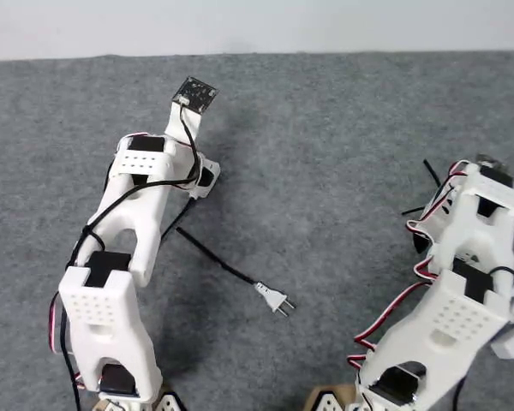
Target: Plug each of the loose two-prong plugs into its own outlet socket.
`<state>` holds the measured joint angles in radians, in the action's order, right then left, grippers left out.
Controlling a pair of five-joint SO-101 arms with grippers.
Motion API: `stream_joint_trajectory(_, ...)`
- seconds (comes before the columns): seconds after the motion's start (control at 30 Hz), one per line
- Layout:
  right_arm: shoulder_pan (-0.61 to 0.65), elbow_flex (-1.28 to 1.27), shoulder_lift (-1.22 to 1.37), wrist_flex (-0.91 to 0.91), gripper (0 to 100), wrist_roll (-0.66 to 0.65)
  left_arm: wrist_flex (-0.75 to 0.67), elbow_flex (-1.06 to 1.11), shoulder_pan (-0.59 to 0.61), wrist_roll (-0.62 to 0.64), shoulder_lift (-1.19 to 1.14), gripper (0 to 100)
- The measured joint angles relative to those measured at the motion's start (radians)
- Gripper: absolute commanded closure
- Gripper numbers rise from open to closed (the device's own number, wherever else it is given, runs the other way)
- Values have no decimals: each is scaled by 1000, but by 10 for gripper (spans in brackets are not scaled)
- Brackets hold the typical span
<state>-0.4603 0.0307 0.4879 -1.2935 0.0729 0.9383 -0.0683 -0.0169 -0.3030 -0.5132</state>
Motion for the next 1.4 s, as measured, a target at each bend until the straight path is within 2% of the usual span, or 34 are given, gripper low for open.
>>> stream_joint_trajectory(0.17,0,0,0,0,855,0,0,-91,0,0,-158,677)
stream_joint_trajectory(0.3,0,0,0,0,855,0,74,-209,3,0,-235,692)
stream_joint_trajectory(0.37,0,0,0,0,855,0,123,-261,3,0,-258,765)
stream_joint_trajectory(0.47,0,0,0,0,855,0,187,-315,-9,6,-272,972)
stream_joint_trajectory(0.5,0,0,0,0,855,0,207,-325,-17,2,-272,999)
stream_joint_trajectory(0.53,0,0,0,0,855,0,226,-334,-18,6,-272,972)
stream_joint_trajectory(0.63,0,0,0,0,855,0,285,-368,-29,11,-273,991)
stream_joint_trajectory(0.77,0,0,0,0,855,0,439,-456,-26,143,-276,988)
stream_joint_trajectory(0.97,0,0,0,0,855,0,747,-575,6,336,-262,988)
stream_joint_trajectory(1.07,0,0,3,0,855,0,773,-522,35,413,-198,988)
stream_joint_trajectory(1.23,0,0,5,0,855,0,775,-315,54,434,-34,988)
stream_joint_trajectory(1.4,0,0,5,0,855,0,652,3,55,446,229,987)
